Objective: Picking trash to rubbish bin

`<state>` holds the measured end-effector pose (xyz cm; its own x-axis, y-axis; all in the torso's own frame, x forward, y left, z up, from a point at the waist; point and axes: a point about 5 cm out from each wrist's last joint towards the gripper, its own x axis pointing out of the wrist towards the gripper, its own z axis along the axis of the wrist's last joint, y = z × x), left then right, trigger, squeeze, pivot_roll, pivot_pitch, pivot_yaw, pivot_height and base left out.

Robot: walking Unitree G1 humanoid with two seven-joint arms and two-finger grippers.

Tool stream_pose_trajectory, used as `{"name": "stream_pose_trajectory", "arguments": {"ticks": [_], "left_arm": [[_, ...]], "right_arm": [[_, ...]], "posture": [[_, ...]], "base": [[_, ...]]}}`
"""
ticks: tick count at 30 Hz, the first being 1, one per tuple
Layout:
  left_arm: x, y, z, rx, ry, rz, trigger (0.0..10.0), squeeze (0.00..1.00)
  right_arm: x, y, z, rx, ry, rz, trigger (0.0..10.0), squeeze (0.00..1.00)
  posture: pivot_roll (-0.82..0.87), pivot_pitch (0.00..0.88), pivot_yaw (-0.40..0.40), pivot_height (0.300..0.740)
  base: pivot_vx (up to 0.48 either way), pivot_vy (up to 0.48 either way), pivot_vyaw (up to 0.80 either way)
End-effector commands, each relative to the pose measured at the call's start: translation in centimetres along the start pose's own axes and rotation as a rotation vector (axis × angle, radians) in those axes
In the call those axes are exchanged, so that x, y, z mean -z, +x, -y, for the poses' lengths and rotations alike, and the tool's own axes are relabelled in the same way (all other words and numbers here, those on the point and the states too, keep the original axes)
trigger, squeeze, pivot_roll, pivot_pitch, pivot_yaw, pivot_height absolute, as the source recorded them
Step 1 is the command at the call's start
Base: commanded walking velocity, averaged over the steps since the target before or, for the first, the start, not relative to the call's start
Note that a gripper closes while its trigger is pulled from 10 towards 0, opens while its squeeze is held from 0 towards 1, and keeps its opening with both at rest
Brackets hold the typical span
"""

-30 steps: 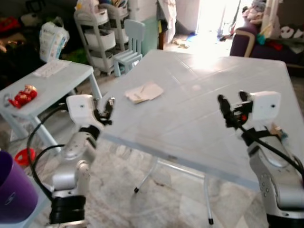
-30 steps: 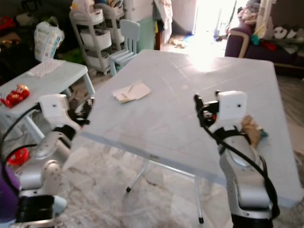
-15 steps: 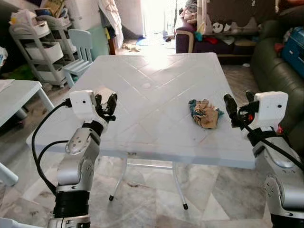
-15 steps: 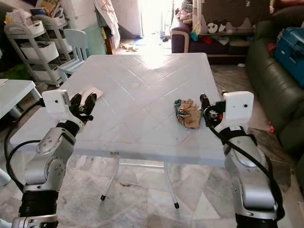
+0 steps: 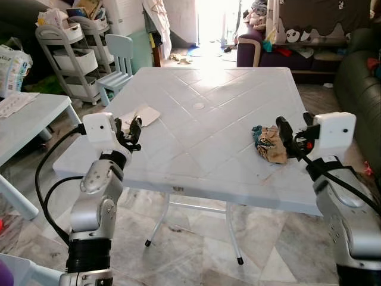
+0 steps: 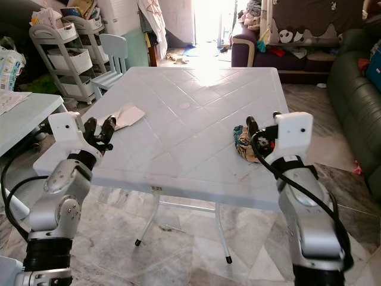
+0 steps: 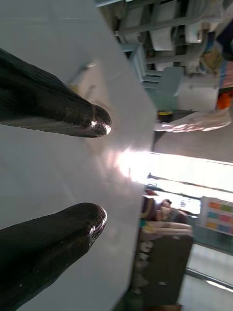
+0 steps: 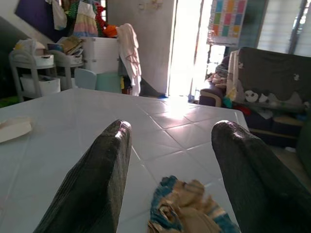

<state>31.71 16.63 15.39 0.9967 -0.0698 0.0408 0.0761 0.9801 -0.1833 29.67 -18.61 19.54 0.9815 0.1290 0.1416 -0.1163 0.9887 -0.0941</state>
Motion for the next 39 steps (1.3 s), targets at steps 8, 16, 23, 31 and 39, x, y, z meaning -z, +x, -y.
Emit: {"name": "stream_pose_trajectory", "arguments": {"ticks": [8, 16, 23, 31, 39], "left_arm": [[1.8, -2.3, 0.9, 0.052, 0.123, -0.008, 10.0, 0.0], [2.3, -3.4, 0.6, 0.071, 0.19, -0.018, 10.0, 0.0], [2.4, -4.1, 1.4, 0.13, 0.23, -0.011, 10.0, 0.0], [1.9, -4.5, 0.9, 0.119, 0.254, -0.003, 10.0, 0.0], [1.8, -4.5, 0.4, 0.101, 0.256, -0.014, 10.0, 0.0]], "right_arm": [[3.5, 2.4, -1.2, 0.002, 0.047, -0.146, 10.0, 0.0], [5.7, 4.7, -0.9, 0.018, 0.025, -0.238, 10.0, 0.0], [6.9, 6.5, -0.4, 0.077, -0.109, -0.279, 10.0, 0.0], [8.0, 7.0, 1.4, 0.229, -0.27, -0.323, 10.0, 0.0], [9.8, 6.4, 1.3, 0.247, -0.131, -0.426, 10.0, 0.0]], "posture": [[-0.08, 0.0, 0.016, 0.74], [-0.04, 0.0, 0.0, 0.74], [-0.02, 0.0, 0.0, 0.74], [0.03, 0.0, -0.007, 0.74], [0.04, 0.0, 0.001, 0.74]], "base": [[0.0, 0.0, 0.0], [0.0, 0.0, 0.0], [0.0, 0.0, 0.0], [0.0, 0.0, 0.0], [0.0, 0.0, 0.0]]}}
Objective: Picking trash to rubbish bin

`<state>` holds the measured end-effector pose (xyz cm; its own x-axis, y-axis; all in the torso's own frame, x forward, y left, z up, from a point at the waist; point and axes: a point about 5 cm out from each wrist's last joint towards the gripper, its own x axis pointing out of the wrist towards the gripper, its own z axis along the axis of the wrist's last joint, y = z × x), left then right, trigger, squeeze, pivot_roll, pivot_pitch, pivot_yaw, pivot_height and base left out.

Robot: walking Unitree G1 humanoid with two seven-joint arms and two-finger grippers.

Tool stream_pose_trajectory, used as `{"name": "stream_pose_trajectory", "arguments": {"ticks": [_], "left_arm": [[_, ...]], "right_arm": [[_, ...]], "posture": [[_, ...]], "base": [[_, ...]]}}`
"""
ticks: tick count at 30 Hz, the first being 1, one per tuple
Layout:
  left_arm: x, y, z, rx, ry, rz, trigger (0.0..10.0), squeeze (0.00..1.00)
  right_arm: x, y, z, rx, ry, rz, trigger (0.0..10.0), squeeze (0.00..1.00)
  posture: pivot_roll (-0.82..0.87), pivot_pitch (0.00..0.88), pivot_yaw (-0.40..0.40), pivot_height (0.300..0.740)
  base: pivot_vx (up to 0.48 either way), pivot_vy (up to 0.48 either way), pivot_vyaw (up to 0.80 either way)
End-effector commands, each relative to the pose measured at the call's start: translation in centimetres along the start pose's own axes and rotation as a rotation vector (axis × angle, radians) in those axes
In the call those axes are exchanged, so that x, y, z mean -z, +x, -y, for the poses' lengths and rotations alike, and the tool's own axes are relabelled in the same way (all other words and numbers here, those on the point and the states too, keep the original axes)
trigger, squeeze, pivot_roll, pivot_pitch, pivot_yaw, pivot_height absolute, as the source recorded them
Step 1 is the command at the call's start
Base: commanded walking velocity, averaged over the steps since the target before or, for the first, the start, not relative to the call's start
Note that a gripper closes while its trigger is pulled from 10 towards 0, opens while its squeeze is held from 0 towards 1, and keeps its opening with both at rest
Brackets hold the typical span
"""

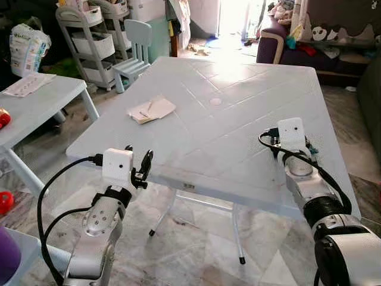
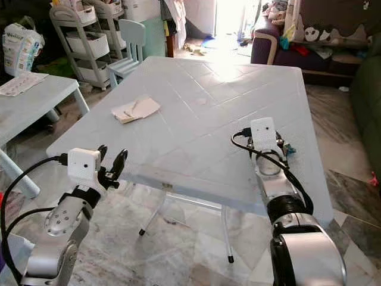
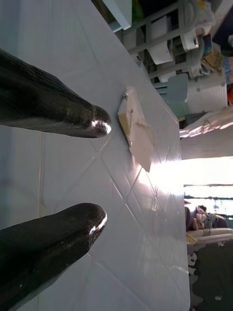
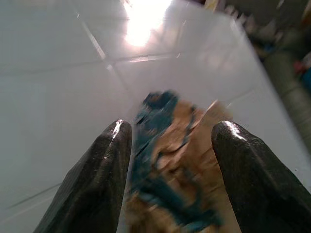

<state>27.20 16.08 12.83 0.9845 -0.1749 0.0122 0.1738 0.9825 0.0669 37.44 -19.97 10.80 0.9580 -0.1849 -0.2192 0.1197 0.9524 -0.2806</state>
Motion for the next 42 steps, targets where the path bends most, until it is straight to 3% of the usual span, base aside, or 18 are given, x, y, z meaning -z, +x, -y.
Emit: {"name": "stream_pose_trajectory", "arguments": {"ticks": [1, 2, 3, 4, 18, 24, 28, 35, 42], "left_arm": [[-0.7, 0.1, -0.2, -0.004, 0.008, 0.021, 10.0, 0.0], [-0.8, 0.1, -0.2, -0.003, 0.008, 0.023, 10.0, 0.0], [-0.9, 0.2, -0.1, 0.0, 0.008, 0.025, 10.0, 0.0], [-0.9, 0.2, -0.1, 0.002, 0.008, 0.026, 10.0, 0.0], [-1.1, 0.5, -0.4, -0.008, 0.009, 0.031, 10.0, 0.0], [-1.2, 0.7, -0.3, -0.011, 0.005, 0.037, 10.0, 0.0], [-1.4, 1.0, -0.3, -0.015, 0.003, 0.044, 10.0, 0.0], [-1.5, 1.3, -0.2, -0.021, -0.001, 0.052, 10.0, 0.0], [-1.5, 1.5, 0.2, -0.021, -0.01, 0.057, 10.0, 0.0]], "right_arm": [[0.0, 0.1, -0.4, -0.033, 0.094, -0.022, 10.0, 0.0], [0.1, 0.1, -0.6, -0.046, 0.125, -0.024, 10.0, 0.0], [0.4, -0.1, -1.5, -0.111, 0.186, -0.034, 8.8, 0.0], [0.6, -0.1, -1.7, -0.121, 0.195, -0.041, 0.0, 0.0], [0.4, -0.6, -4.0, -0.255, 0.302, -0.015, 0.0, 0.0], [-0.4, -1.3, -7.1, -0.427, 0.386, 0.027, 0.0, 0.0], [-0.7, -2.2, -9.3, -0.542, 0.393, 0.054, 0.0, 0.0], [-1.4, -3.4, -11.9, -0.679, 0.398, 0.097, 0.0, 0.0], [-1.6, -4.1, -12.9, -0.747, 0.349, 0.139, 0.0, 0.0]], "posture": [[0.04, 0.0, 0.002, 0.74], [0.04, 0.0, 0.002, 0.74], [0.04, 0.0, 0.005, 0.74], [0.04, 0.0, 0.005, 0.74], [0.04, 0.0, 0.005, 0.74], [0.03, 0.0, 0.003, 0.74], [0.03, 0.0, -0.003, 0.74], [0.02, 0.0, -0.008, 0.74], [0.0, 0.0, -0.012, 0.74]], "base": [[0.0, 0.0, 0.0], [0.0, 0.0, 0.0], [0.0, 0.0, 0.0], [0.0, 0.0, 0.0], [0.0, 0.0, 0.0], [0.0, 0.0, 0.0], [0.0, 0.0, 0.0], [0.0, 0.0, 0.0], [0.0, 0.0, 0.0]]}}
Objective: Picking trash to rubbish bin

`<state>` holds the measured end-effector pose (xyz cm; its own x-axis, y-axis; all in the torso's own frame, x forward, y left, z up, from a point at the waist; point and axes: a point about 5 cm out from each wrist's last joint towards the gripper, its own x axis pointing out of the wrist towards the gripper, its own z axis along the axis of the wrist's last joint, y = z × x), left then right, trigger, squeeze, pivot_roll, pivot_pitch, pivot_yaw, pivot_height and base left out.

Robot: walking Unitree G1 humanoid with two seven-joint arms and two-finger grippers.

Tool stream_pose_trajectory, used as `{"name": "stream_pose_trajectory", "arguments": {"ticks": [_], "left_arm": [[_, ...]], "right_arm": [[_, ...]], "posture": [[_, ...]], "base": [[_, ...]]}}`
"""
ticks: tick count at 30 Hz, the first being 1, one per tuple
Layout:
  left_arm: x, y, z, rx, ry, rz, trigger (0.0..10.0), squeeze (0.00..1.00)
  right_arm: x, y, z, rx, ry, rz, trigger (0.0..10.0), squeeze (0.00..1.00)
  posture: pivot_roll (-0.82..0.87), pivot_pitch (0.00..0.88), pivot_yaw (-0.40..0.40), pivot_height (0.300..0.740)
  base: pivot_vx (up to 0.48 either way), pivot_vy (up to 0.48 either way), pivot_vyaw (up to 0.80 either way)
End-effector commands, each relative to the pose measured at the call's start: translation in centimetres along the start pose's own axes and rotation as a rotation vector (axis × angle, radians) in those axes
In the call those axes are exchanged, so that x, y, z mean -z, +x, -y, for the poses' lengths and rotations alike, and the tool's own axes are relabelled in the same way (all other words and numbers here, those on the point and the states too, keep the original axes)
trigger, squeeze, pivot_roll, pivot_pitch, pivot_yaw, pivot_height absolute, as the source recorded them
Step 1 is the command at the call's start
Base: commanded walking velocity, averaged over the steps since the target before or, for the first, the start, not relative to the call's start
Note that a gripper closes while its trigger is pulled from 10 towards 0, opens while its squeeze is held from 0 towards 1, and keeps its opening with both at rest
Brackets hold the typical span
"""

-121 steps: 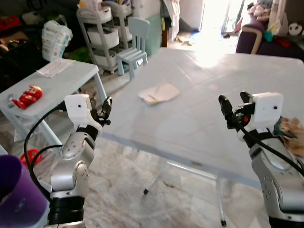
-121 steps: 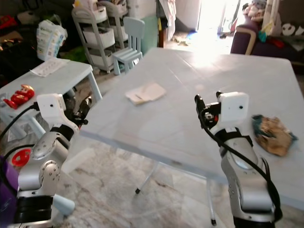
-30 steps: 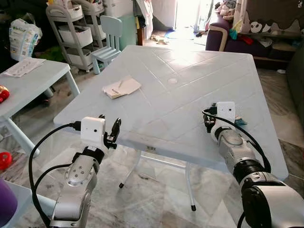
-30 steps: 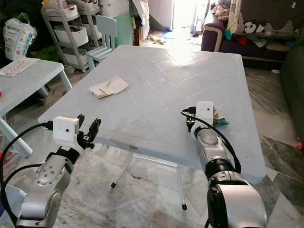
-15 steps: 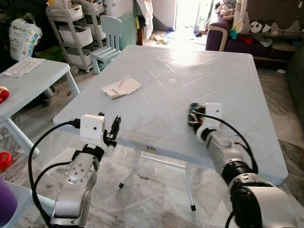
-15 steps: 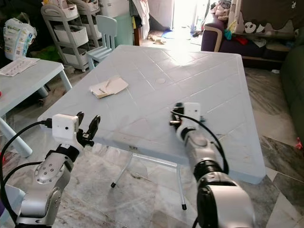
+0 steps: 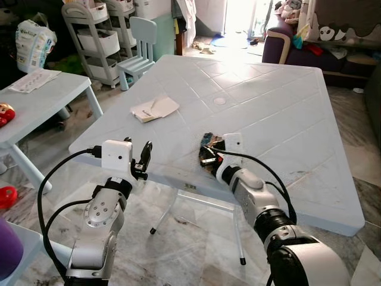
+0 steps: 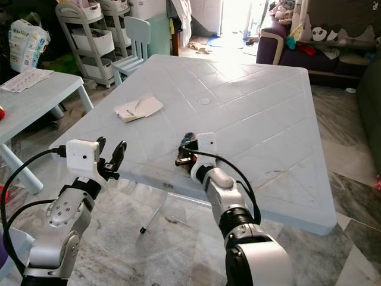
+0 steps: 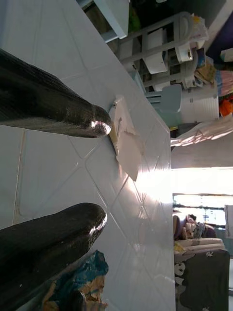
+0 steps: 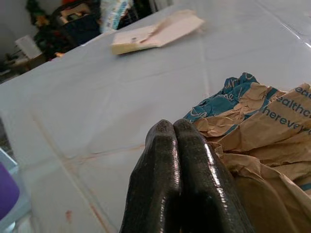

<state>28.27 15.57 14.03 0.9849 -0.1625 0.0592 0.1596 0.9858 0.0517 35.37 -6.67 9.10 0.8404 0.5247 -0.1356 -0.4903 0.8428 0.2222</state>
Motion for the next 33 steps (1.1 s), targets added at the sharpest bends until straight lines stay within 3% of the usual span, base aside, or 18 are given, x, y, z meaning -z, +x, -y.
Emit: {"name": "stream_pose_trajectory", "arguments": {"ticks": [1, 5, 8, 9, 16, 21, 22, 23, 24, 26, 33], "left_arm": [[-0.3, 0.4, 0.0, -0.006, 0.004, 0.011, 10.0, 0.0], [-0.3, 0.5, 0.0, -0.006, 0.004, 0.016, 10.0, 0.0], [-0.5, 0.8, 0.0, -0.011, 0.007, 0.028, 10.0, 0.0], [-0.6, 0.9, -0.1, -0.013, 0.007, 0.031, 10.0, 0.0], [-0.9, 1.3, 0.2, -0.005, 0.015, 0.048, 10.0, 0.0], [-0.9, 1.5, 0.3, 0.002, 0.017, 0.054, 10.0, 0.0], [-0.9, 1.5, 0.3, 0.005, 0.018, 0.056, 10.0, 0.0], [-0.9, 1.6, 0.3, 0.006, 0.019, 0.056, 10.0, 0.0], [-1.0, 1.6, 0.2, 0.006, 0.019, 0.057, 10.0, 0.0], [-1.0, 1.7, 0.2, 0.005, 0.02, 0.058, 10.0, 0.0], [-1.1, 1.9, 0.2, 0.007, 0.023, 0.067, 10.0, 0.0]], "right_arm": [[-0.5, 0.1, -0.2, -0.015, -0.025, 0.024, 0.0, 0.0], [-0.7, 0.0, -0.4, -0.023, -0.053, 0.04, 0.0, 0.0], [-2.0, 0.1, -0.7, -0.023, -0.135, 0.105, 0.0, 0.0], [-2.5, 0.1, -1.0, -0.037, -0.205, 0.128, 0.0, 0.0], [-3.6, 0.1, -1.6, -0.034, -0.36, 0.177, 0.0, 0.0], [-2.7, -0.1, -1.7, -0.041, -0.369, 0.143, 0.0, 0.0], [-2.1, -0.2, -1.9, -0.048, -0.388, 0.119, 3.9, 0.0], [-1.8, -0.2, -1.9, -0.052, -0.395, 0.107, 4.5, 0.0], [-1.6, -0.2, -2.0, -0.057, -0.399, 0.095, 10.0, 0.0], [-1.2, -0.3, -2.1, -0.067, -0.411, 0.079, 10.0, 1.0], [-0.8, -0.5, -2.1, -0.072, -0.465, 0.051, 10.0, 1.0]], "posture": [[0.0, 0.0, -0.012, 0.74], [0.0, 0.0, -0.011, 0.74], [-0.01, 0.0, -0.01, 0.74], [-0.01, 0.0, -0.008, 0.74], [-0.03, 0.0, 0.002, 0.74], [-0.03, 0.0, 0.006, 0.74], [-0.02, 0.0, 0.008, 0.74], [-0.02, 0.0, 0.009, 0.74], [-0.02, 0.0, 0.01, 0.74], [-0.02, 0.0, 0.01, 0.74], [-0.03, 0.0, 0.014, 0.74]], "base": [[0.0, 0.0, 0.0], [0.0, 0.0, 0.0], [0.0, 0.0, 0.0], [0.0, 0.0, 0.0], [0.0, 0.0, 0.0], [0.0, 0.0, 0.0], [0.0, 0.0, 0.0], [0.0, 0.0, 0.0], [0.0, 0.0, 0.0], [0.0, 0.0, 0.0], [0.0, 0.0, 0.0]]}}
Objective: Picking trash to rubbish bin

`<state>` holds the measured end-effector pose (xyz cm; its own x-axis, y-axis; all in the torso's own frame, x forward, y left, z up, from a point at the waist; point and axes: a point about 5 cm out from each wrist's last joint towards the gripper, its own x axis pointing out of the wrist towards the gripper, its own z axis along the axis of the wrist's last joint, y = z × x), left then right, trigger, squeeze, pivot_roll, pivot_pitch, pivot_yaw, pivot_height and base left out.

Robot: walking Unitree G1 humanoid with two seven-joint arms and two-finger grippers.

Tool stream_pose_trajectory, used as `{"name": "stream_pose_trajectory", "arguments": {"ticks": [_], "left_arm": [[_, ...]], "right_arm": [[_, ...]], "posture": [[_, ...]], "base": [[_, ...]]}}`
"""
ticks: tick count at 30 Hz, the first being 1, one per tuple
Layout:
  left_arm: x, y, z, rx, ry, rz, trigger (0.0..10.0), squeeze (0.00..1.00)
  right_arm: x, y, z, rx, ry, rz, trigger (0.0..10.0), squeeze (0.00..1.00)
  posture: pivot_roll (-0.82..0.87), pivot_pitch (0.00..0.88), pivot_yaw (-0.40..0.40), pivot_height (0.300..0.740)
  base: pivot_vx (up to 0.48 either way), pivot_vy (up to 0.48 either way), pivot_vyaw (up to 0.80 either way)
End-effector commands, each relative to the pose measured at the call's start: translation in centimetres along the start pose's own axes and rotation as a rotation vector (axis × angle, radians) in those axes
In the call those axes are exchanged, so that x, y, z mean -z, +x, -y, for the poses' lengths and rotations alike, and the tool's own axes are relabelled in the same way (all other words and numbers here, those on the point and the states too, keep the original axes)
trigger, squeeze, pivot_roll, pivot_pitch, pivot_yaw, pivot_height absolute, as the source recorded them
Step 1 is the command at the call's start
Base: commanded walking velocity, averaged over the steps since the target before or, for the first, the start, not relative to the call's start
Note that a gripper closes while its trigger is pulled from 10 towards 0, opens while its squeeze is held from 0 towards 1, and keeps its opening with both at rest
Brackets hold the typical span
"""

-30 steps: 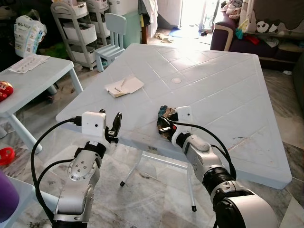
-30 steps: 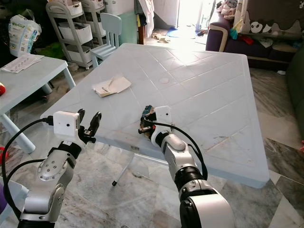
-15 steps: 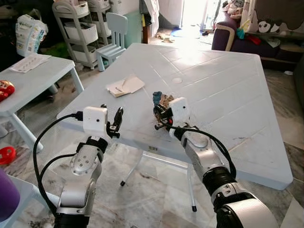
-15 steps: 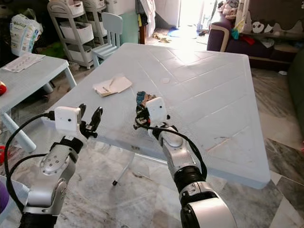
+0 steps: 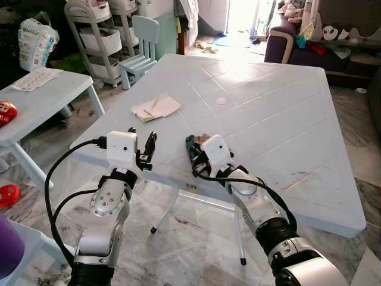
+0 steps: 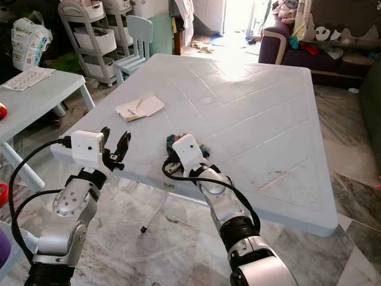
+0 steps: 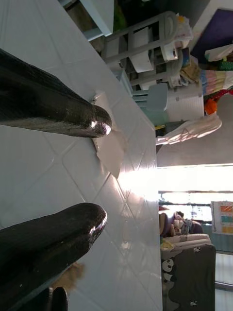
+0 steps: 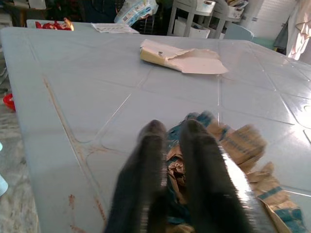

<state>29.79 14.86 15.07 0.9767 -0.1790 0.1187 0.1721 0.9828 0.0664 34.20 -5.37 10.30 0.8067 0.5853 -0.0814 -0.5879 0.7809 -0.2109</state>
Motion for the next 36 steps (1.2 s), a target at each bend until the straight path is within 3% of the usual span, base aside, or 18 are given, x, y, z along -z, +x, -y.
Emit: {"name": "stream_pose_trajectory", "arguments": {"ticks": [1, 10, 20, 31, 36], "left_arm": [[-0.1, 0.3, -0.2, -0.006, 0.01, 0.007, 10.0, 0.0], [-0.1, 0.3, -0.2, -0.006, 0.01, 0.008, 10.0, 0.0], [-0.1, 0.3, -0.3, -0.006, 0.009, 0.007, 10.0, 0.0], [-0.1, 0.3, -0.2, -0.006, 0.007, 0.004, 10.0, 0.0], [-0.1, 0.4, -0.1, -0.006, 0.005, 0.005, 10.0, 0.0]], "right_arm": [[-0.2, 0.0, 0.0, -0.001, -0.025, -0.004, 10.0, 1.0], [-0.2, 0.0, 0.3, 0.016, -0.073, -0.022, 10.0, 1.0], [1.2, -0.4, 0.2, -0.014, -0.098, -0.135, 10.0, 1.0], [-0.8, 0.0, 0.9, 0.037, -0.162, -0.05, 10.0, 1.0], [0.1, -0.1, 1.1, 0.055, -0.178, -0.119, 10.0, 1.0]], "posture": [[-0.03, 0.0, 0.014, 0.74], [-0.03, 0.0, 0.015, 0.74], [-0.03, 0.0, 0.015, 0.74], [-0.03, 0.0, 0.016, 0.74], [-0.03, 0.0, 0.014, 0.74]], "base": [[0.0, 0.0, 0.0], [0.0, 0.0, 0.0], [0.0, 0.0, 0.0], [0.0, 0.0, 0.0], [0.0, 0.0, 0.0]]}}
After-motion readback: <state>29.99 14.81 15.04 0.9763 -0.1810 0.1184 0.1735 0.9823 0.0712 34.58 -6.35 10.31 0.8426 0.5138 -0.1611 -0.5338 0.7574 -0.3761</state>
